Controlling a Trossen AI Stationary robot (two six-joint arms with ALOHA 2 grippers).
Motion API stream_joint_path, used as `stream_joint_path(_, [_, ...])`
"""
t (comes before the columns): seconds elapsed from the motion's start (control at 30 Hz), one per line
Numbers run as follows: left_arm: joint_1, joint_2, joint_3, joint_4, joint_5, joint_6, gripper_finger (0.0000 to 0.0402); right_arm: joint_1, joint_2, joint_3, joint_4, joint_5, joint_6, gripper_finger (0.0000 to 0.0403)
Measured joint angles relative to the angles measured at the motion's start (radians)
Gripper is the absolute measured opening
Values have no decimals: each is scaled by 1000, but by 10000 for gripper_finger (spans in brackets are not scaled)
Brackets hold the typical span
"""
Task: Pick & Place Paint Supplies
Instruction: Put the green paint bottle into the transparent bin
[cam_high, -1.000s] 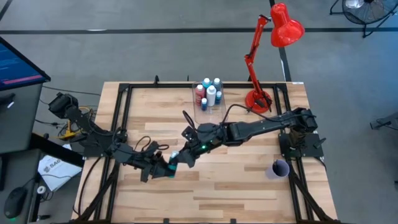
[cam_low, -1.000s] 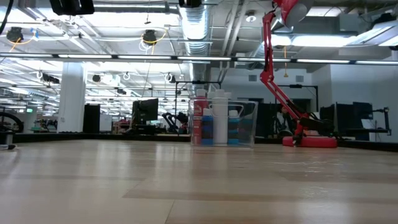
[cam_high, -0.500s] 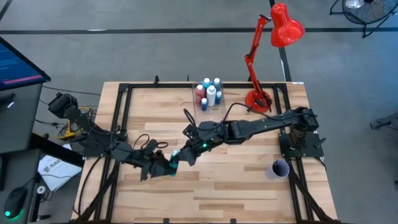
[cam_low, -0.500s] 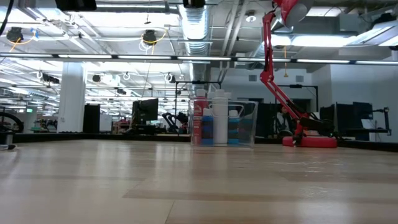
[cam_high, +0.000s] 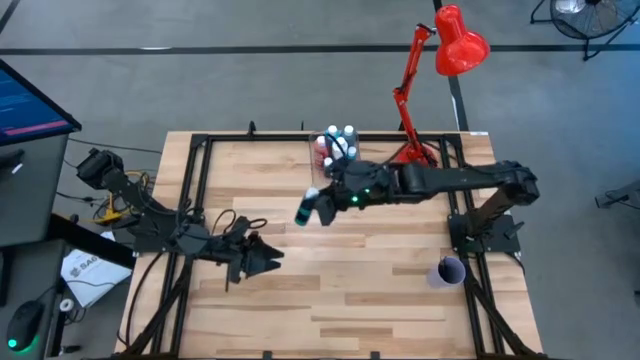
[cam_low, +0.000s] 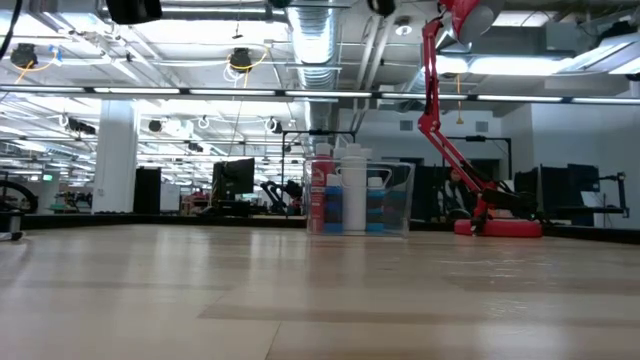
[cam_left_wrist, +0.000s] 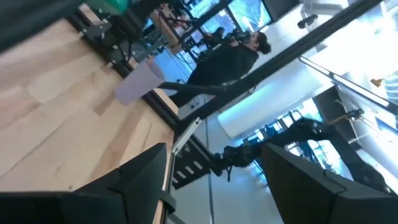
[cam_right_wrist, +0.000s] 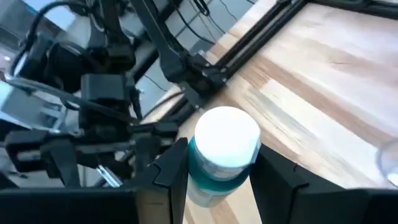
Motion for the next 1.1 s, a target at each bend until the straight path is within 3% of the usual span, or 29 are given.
stream_joint_path(0.4, [0, 1, 0, -4, -64, 5, 246, -14, -44, 1, -275, 401, -9, 138])
stream_joint_path(0.9, [0, 3, 0, -10, -229, 15, 233, -121, 63, -8, -321, 545, -114, 125])
stream_joint_path(1.1, [0, 3, 0, -8, -254, 7, 233, -162, 112, -15, -293, 535, -167, 125])
